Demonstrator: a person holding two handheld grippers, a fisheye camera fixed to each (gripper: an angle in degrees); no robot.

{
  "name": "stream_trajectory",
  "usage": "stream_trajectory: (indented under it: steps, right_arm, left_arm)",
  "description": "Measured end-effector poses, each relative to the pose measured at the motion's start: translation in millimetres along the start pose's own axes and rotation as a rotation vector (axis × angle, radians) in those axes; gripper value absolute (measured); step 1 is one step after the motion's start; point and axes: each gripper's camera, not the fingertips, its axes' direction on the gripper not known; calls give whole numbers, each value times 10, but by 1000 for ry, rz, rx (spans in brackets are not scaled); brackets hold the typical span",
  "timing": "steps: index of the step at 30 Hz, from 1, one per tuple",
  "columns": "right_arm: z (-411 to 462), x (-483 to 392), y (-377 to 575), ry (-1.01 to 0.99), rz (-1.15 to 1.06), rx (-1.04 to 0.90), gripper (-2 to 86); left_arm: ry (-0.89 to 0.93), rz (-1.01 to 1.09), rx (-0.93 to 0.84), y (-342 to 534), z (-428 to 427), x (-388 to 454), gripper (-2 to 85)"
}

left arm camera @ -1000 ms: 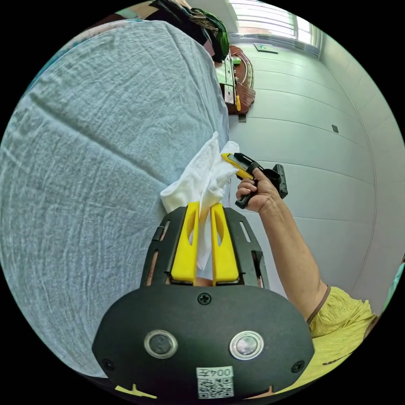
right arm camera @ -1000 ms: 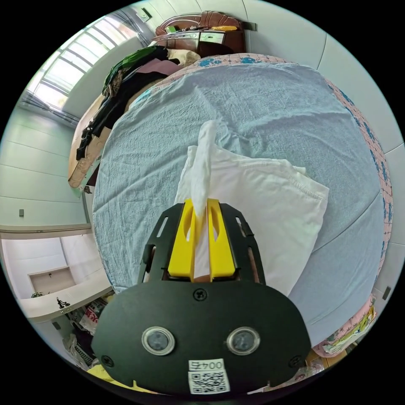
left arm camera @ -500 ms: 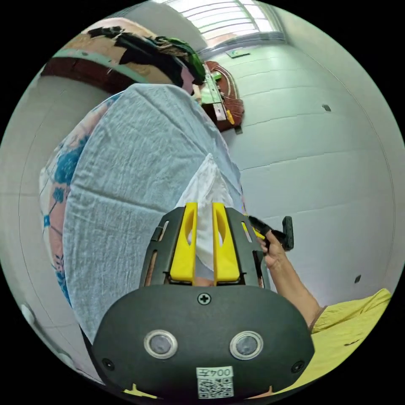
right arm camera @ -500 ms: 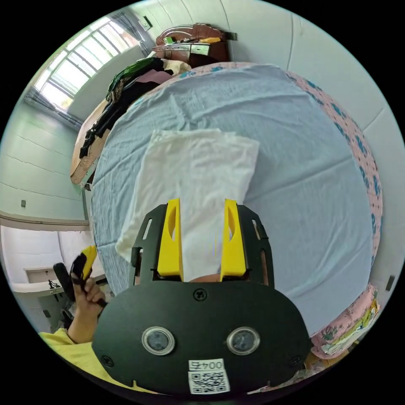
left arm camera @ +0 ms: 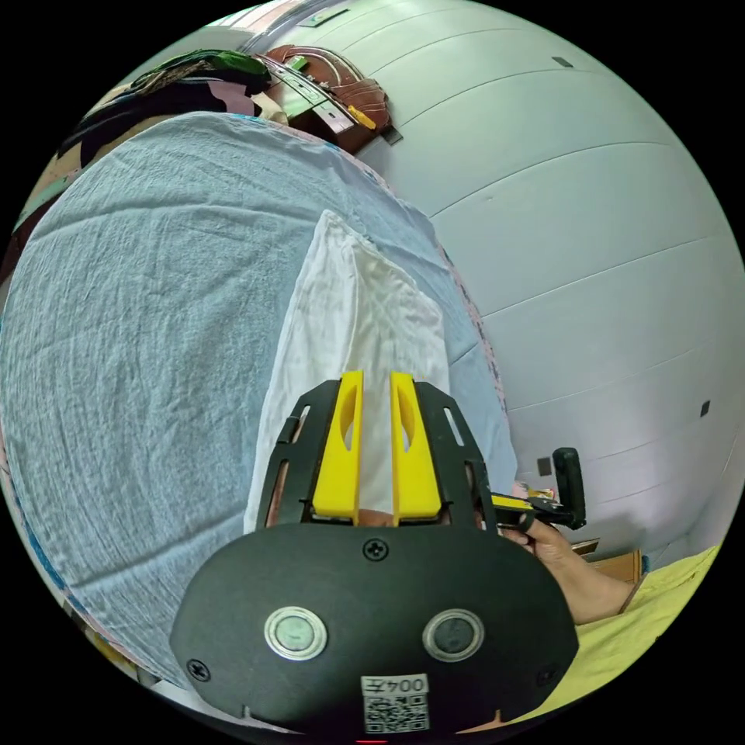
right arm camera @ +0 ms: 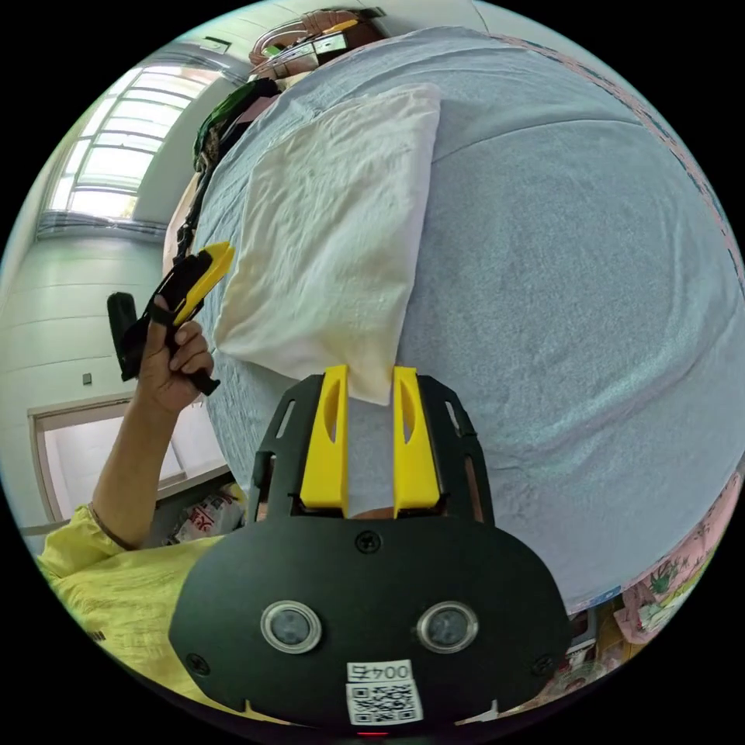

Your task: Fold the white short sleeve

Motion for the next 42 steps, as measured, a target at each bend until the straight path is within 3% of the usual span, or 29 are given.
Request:
stream_trajectory:
  steps: [6, 9, 15, 17, 23, 31, 39, 42]
  right_arm:
    - [-111, 51, -39, -21, 31, -43, 54]
    - [-607, -117, -48, 32, -4, 3, 51]
    - [-2169, -505, -737, -73, 69, 291, 49]
    - [-2881, -1010, -1127, -95, 49, 431, 37]
    - [-3965, -2400, -1683, 18, -24, 560, -2]
    - [-4315, -3325, -1613, 223, -184, 516, -7]
    - [-4365, -3029, -1579, 229, -146, 476, -7]
    - [-4229, -2732, -1596, 221, -101, 425, -6]
  left_arm:
    - [-55, -66, -22, 73, 250, -58, 34]
    - [-78, -40, -35, 94, 350, 74, 28]
    - [-89, -51, -27, 211, 524, 267, 23]
    - [-97, -36, 7, 286, 537, 400, 22]
    - [-88, 171, 52, 530, 602, 1118, 20]
    - [-142, 482, -61, 990, 1180, 1961, 16]
    - [-199, 695, -144, 1402, 1717, 2465, 20]
    - [-195, 755, -258, 1654, 2117, 2611, 21]
